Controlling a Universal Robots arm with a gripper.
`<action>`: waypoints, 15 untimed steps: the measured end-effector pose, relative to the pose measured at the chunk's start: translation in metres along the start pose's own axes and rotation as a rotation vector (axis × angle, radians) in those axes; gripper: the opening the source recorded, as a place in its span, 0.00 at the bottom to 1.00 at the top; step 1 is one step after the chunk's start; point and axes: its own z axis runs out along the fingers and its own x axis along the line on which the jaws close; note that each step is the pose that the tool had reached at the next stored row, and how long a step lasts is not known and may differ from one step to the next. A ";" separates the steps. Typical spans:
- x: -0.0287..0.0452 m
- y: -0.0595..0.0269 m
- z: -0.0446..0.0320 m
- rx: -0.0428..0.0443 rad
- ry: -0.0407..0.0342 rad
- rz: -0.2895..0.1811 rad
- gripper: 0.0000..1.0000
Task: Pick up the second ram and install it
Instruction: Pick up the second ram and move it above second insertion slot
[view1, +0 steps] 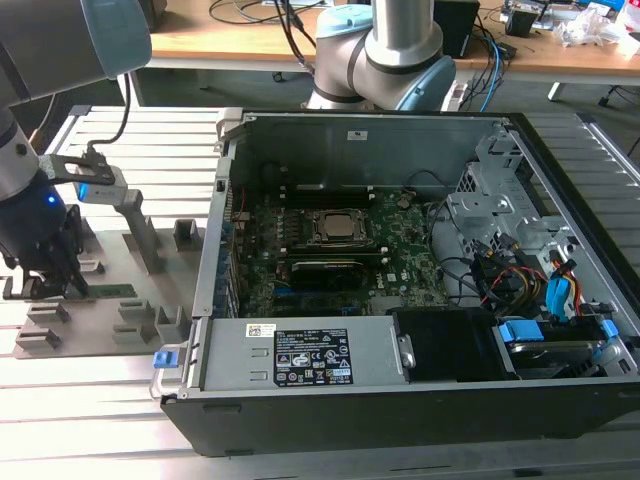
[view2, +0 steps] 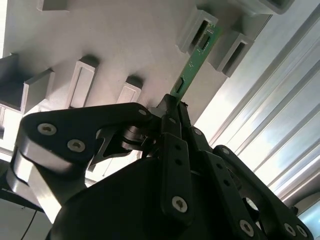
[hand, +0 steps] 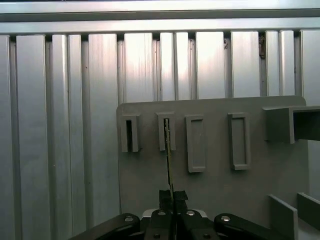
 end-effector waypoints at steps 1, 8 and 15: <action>0.0000 0.0000 -0.0006 0.0000 0.0000 0.000 0.13; 0.0000 0.0001 -0.0069 -0.0001 0.0001 0.000 0.13; 0.0000 0.0001 -0.0173 0.0000 0.0000 0.000 0.13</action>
